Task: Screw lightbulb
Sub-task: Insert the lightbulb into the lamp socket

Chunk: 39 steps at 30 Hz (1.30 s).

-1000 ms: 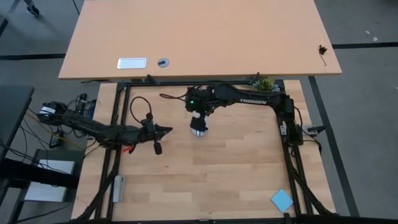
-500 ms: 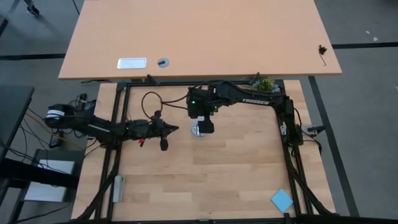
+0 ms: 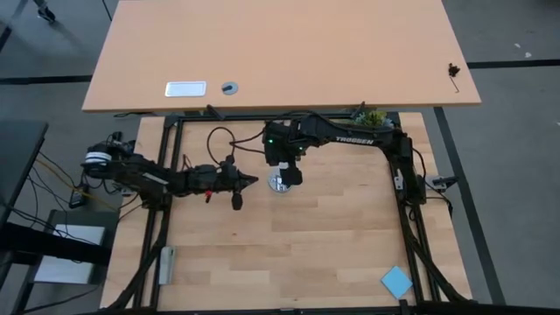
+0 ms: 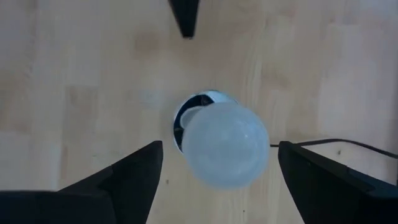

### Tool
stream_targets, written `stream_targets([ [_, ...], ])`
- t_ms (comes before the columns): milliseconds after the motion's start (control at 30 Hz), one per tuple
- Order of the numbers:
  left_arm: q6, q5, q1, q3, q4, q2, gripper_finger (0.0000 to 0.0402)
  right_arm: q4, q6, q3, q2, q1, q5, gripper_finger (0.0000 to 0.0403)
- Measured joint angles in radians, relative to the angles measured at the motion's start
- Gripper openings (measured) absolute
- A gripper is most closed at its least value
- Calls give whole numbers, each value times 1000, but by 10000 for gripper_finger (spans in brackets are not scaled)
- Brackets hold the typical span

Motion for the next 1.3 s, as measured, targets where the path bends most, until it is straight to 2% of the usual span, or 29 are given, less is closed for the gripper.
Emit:
stream_targets([
  [567, 35, -1, 39, 205, -3, 347, 0, 34, -6, -36, 0, -5, 9, 324],
  [1000, 27, -59, 45, 254, 10, 468, 0, 27, -5, -36, 0, -5, 8, 324],
  [1300, 23, -65, 45, 266, 8, 480, 0, 19, 38, -36, 0, -5, 8, 315],
])
